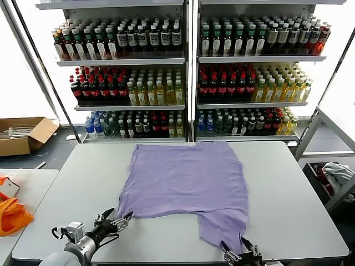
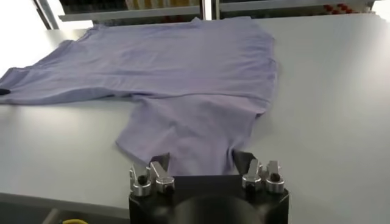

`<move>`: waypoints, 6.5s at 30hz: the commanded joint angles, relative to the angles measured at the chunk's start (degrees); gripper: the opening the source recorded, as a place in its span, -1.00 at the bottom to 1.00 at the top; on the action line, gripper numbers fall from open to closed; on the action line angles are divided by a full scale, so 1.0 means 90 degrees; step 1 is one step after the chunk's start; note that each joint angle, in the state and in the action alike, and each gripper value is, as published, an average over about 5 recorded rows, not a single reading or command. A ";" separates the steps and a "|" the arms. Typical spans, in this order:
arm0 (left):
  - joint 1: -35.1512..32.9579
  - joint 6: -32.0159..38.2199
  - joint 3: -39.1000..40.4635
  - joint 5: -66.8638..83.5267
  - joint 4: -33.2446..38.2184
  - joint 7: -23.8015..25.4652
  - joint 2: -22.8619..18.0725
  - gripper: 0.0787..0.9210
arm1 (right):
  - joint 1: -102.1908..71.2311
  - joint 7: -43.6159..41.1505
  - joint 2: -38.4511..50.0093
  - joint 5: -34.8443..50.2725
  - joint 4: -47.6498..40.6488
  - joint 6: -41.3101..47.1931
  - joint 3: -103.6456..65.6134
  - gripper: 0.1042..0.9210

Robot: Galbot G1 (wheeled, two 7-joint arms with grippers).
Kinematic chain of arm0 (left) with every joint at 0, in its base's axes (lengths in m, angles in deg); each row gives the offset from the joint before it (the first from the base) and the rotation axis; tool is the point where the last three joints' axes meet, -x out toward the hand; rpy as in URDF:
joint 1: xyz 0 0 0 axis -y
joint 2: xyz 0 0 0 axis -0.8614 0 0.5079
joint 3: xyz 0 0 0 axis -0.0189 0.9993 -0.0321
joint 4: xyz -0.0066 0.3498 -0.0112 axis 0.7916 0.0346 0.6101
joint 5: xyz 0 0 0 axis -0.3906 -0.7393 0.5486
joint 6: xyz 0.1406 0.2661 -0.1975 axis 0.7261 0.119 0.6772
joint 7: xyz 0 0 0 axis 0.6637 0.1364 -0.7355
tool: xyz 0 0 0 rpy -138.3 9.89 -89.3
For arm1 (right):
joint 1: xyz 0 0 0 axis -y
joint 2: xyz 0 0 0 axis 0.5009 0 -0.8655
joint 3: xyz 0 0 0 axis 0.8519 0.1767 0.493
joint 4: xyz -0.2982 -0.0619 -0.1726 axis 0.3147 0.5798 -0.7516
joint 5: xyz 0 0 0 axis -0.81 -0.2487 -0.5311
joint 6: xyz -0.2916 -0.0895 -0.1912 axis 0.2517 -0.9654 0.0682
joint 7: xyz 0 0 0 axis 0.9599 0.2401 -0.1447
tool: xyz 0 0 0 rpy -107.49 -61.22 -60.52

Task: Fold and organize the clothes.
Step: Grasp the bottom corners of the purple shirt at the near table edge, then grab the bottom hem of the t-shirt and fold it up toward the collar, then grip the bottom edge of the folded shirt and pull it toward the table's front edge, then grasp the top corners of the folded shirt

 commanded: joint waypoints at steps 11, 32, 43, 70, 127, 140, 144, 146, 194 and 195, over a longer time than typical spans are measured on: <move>-0.0271 0.0170 0.0167 -0.0080 -0.0010 0.0107 0.0034 -0.45 | -0.0074 -0.0123 0.0008 -0.0047 -0.0028 -0.0179 0.0098 -0.89; -0.1168 0.0152 -0.0248 -0.0771 0.1590 0.0097 -0.0020 -0.97 | -0.1900 -0.0496 0.0161 -0.0006 0.1104 -0.0800 -0.1097 -0.99; -0.1298 0.0161 -0.0470 -0.0801 0.1973 0.0315 0.0433 -0.98 | -0.1614 -0.0380 0.0206 0.0499 0.1424 -0.1557 -0.1160 -0.99; 0.2191 -0.0278 0.0557 0.0617 -0.0631 0.0261 0.0455 -0.98 | 0.3897 0.0490 0.1302 0.1785 -0.2445 -0.1756 0.0210 -0.99; 0.1276 0.0002 0.0333 -0.0669 -0.1065 0.0355 -0.0389 -0.15 | 0.2829 0.1389 0.0224 0.1362 -0.2330 -0.0679 0.0215 -0.63; 0.0574 0.0056 0.0040 -0.0703 -0.0398 0.0401 -0.0239 -0.96 | 0.2007 0.1112 0.0352 0.1070 -0.1270 -0.0863 0.0153 -0.97; 0.0157 0.0029 -0.0146 -0.0797 -0.0045 0.0408 -0.0293 -1.00 | 0.1509 0.1058 0.0371 0.0875 -0.0845 -0.0911 0.0075 -0.97; -0.0128 -0.0008 -0.0295 -0.0821 0.0192 0.0424 -0.0384 -1.00 | 0.1242 0.1025 0.0383 0.0759 -0.0623 -0.0960 0.0033 -0.97; 0.2119 -0.0320 0.0052 0.0301 -0.0915 0.0505 0.0852 0.75 | 0.6218 -0.1340 0.1105 0.0929 -0.3795 -0.0063 0.0427 0.76; 0.2332 -0.0319 0.0244 0.0353 -0.1131 0.0532 0.0937 0.76 | 0.6524 -0.1467 0.1018 0.0870 -0.4131 -0.0056 0.0556 0.76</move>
